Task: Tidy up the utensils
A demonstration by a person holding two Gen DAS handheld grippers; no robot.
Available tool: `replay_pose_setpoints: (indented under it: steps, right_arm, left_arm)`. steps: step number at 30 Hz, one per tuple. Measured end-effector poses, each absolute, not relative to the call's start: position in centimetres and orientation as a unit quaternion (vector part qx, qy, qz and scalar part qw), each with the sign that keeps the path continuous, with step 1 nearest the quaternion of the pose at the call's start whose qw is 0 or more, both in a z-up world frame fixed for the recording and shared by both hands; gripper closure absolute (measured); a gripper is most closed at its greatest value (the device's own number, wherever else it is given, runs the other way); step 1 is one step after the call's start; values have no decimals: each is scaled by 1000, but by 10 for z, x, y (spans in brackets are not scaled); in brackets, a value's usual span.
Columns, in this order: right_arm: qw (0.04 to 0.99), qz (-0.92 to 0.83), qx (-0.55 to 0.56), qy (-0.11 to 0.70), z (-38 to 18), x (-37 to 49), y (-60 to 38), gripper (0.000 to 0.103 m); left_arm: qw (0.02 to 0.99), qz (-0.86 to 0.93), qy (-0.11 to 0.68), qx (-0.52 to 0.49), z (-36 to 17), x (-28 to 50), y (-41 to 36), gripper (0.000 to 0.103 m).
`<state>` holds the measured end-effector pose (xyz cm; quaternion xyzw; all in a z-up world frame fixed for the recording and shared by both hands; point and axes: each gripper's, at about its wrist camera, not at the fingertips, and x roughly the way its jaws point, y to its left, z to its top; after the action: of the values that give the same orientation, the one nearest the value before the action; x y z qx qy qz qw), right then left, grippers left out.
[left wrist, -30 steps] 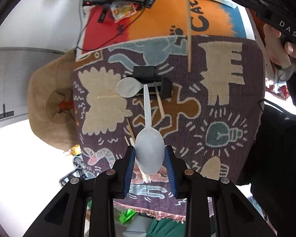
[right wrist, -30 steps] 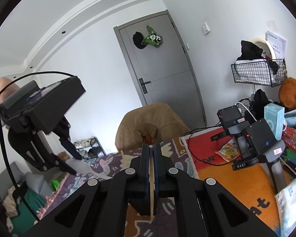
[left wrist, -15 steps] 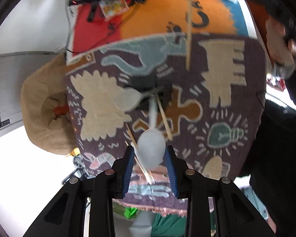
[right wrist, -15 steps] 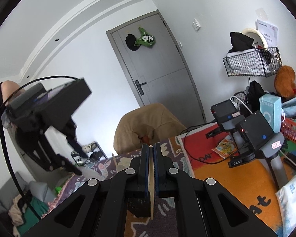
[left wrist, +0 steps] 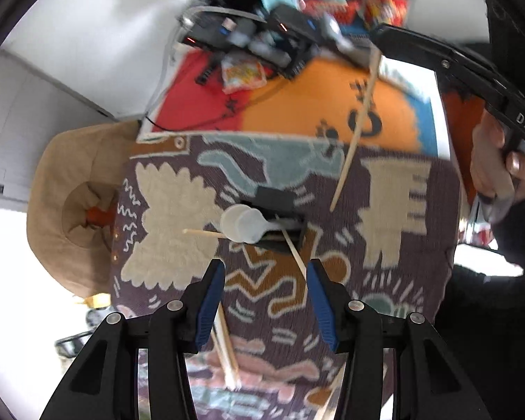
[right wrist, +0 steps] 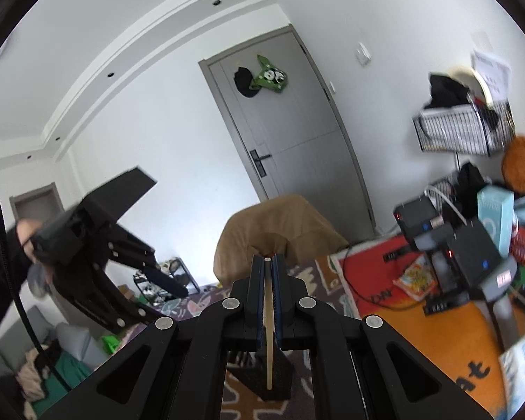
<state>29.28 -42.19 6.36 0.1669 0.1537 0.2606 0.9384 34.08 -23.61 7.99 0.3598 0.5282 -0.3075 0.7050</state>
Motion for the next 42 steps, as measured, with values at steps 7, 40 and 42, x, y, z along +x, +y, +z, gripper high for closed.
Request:
replay_pose_setpoints:
  steps: [7, 40, 42]
  right_arm:
    - [949, 256, 120, 141, 92, 297, -385, 97]
    - [958, 200, -19, 202, 66, 310, -285, 93]
    - [955, 201, -12, 216, 64, 306, -284, 61]
  left_arm:
    - [810, -272, 441, 275, 93, 330, -182, 53]
    - [961, -85, 261, 18, 28, 229, -13, 30]
    - [963, -81, 259, 9, 26, 223, -6, 30]
